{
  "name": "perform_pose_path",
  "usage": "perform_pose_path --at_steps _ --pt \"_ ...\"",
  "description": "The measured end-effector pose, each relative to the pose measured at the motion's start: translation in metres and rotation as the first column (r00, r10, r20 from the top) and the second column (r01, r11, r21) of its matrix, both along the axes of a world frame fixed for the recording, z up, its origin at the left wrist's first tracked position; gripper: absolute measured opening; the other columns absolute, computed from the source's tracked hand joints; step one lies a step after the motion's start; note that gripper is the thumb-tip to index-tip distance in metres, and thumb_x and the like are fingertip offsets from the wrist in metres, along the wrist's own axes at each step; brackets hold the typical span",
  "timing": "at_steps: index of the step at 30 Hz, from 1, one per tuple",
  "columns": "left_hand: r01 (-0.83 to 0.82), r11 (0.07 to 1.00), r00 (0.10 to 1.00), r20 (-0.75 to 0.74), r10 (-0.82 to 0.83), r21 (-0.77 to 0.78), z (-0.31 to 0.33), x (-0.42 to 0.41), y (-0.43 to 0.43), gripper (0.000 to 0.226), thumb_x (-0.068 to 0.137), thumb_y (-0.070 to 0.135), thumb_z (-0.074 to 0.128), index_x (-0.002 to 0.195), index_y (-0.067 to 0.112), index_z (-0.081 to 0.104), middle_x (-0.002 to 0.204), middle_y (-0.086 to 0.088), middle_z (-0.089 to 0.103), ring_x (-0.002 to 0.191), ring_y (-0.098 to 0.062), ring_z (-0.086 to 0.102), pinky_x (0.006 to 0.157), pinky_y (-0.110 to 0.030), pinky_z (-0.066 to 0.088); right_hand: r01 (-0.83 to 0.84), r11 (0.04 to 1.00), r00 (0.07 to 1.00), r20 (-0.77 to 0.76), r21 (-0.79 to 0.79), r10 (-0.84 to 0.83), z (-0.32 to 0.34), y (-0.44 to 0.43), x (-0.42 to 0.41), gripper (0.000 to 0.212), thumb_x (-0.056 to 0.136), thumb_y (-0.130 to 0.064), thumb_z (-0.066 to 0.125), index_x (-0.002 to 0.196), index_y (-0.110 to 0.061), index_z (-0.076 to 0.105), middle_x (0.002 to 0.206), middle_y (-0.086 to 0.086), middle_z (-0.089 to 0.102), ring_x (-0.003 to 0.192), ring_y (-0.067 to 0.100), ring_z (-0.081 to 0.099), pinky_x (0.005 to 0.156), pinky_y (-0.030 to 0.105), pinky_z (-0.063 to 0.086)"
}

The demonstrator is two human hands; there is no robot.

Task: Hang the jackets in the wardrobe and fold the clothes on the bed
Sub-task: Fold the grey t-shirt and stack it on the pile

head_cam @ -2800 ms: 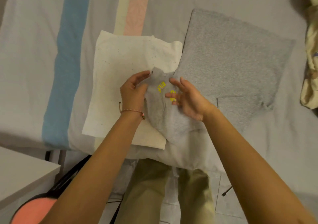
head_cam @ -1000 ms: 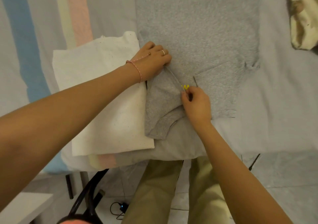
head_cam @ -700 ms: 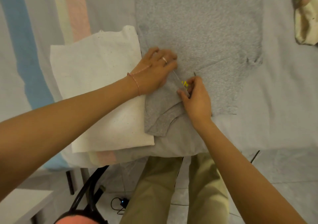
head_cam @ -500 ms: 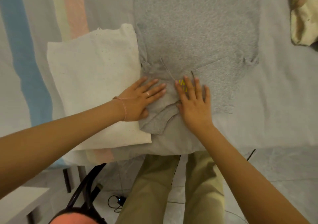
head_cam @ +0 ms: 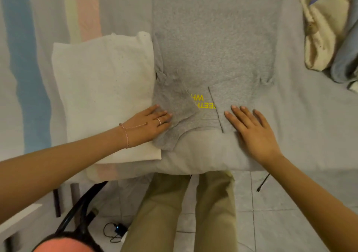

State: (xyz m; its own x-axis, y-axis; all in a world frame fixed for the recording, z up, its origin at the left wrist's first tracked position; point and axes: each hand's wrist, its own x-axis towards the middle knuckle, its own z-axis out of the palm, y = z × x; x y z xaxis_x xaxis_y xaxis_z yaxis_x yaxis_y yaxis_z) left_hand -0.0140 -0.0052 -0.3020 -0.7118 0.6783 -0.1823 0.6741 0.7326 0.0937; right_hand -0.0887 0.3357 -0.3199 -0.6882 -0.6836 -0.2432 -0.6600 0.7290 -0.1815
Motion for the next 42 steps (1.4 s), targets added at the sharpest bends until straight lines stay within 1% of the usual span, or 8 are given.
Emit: perform_pose_path --at_steps 7,11,15,19,23,28,37,42 --pt "-0.21 0.97 0.906 0.398 0.146 0.123 0.022 -0.023 0.007 0.036 0.076 0.036 0.049 0.091 0.01 0.069 0.085 -0.01 0.071 0.077 -0.026 0.069 0.087 -0.048 0.047 0.035 0.992 0.989 0.146 -0.12 -0.018 0.021 -0.016 -0.024 0.039 0.081 -0.005 0.05 0.112 -0.015 0.071 0.118 0.007 0.067 0.1 0.031 0.068 0.081 0.035 0.054" --pt "-0.563 0.826 0.377 0.885 0.273 -0.015 0.057 -0.044 0.021 0.055 0.076 0.049 0.038 0.087 0.001 0.062 0.076 -0.013 0.059 0.069 -0.026 0.052 0.069 -0.035 0.042 0.001 0.933 0.87 0.46 0.36 -0.178 0.051 -0.015 -0.044 0.019 0.08 -0.016 0.062 0.093 -0.011 0.074 0.096 0.012 0.071 0.09 0.031 0.064 0.074 0.033 0.049" --pt "-0.666 0.743 -0.06 0.998 0.029 -0.061 0.063 -0.026 0.045 0.017 0.079 0.04 0.063 0.07 0.026 0.068 0.064 0.013 0.061 0.065 -0.007 0.056 0.066 -0.025 0.046 -0.084 0.962 0.526 0.832 0.258 -0.177 0.058 0.012 -0.033 0.029 0.062 -0.01 0.058 0.085 -0.012 0.075 0.078 -0.009 0.07 0.082 0.013 0.066 0.077 0.03 0.052" --pt "-0.869 0.494 0.15 0.946 0.286 -0.011 0.052 -0.025 0.049 0.021 0.088 0.016 0.062 0.071 0.004 0.062 0.063 -0.002 0.052 0.06 -0.011 0.049 0.058 -0.017 0.039 0.34 0.933 0.386 0.888 0.114 -0.249 0.058 0.042 -0.04 0.025 0.076 0.008 0.068 0.079 -0.017 0.07 0.072 -0.005 0.066 0.067 0.002 0.059 0.068 0.021 0.047" --pt "-0.995 -0.093 -0.015 0.934 0.357 0.02 0.037 -0.065 0.028 0.007 0.086 0.011 0.064 0.091 0.008 0.067 0.086 -0.002 0.066 0.078 -0.01 0.063 0.073 -0.024 0.054 0.748 0.664 0.379 0.833 -0.02 -0.402 0.067 0.034 -0.074 0.015 0.08 0.001 0.07 0.091 -0.008 0.068 0.076 0.009 0.066 0.062 0.004 0.063 0.058 0.012 0.049" --pt "-0.901 -0.414 -0.061 0.906 0.418 0.13 0.009 -0.106 0.022 0.026 0.085 0.008 0.065 0.111 0.004 0.063 0.1 -0.007 0.066 0.092 -0.021 0.064 0.086 -0.031 0.054 0.894 0.373 0.421 0.753 -0.249 -0.505 0.048 0.007 -0.108 0.02 0.081 -0.006 0.072 0.09 -0.022 0.065 0.079 0.008 0.056 0.075 0.015 0.053 0.069 0.018 0.048" --pt "-0.792 -0.57 -0.138 0.843 0.519 0.221 -0.002 -0.131 0.039 0.022 0.08 0.015 0.073 0.099 0.007 0.066 0.094 -0.004 0.064 0.086 -0.017 0.061 0.075 -0.023 0.053 0.953 0.132 0.3 0.778 -0.273 -0.552 0.023 -0.009 -0.103 0.026 0.088 -0.003 0.063 0.114 -0.007 0.063 0.083 -0.001 0.065 0.078 0.008 0.063 0.074 0.013 0.051" --pt "-0.778 -0.548 -0.099 0.801 0.59 0.308 -0.003 -0.13 0.04 0.048 0.081 0.018 0.072 0.122 0.001 0.054 0.115 -0.009 0.062 0.099 -0.016 0.059 0.086 -0.022 0.05 0.889 0.357 0.453 0.652 -0.285 -0.607 0.026 -0.007 -0.102 0.037 0.089 -0.013 0.063 0.125 -0.011 0.055 0.125 0.004 0.057 0.116 0.011 0.051 0.095 0.018 0.041"
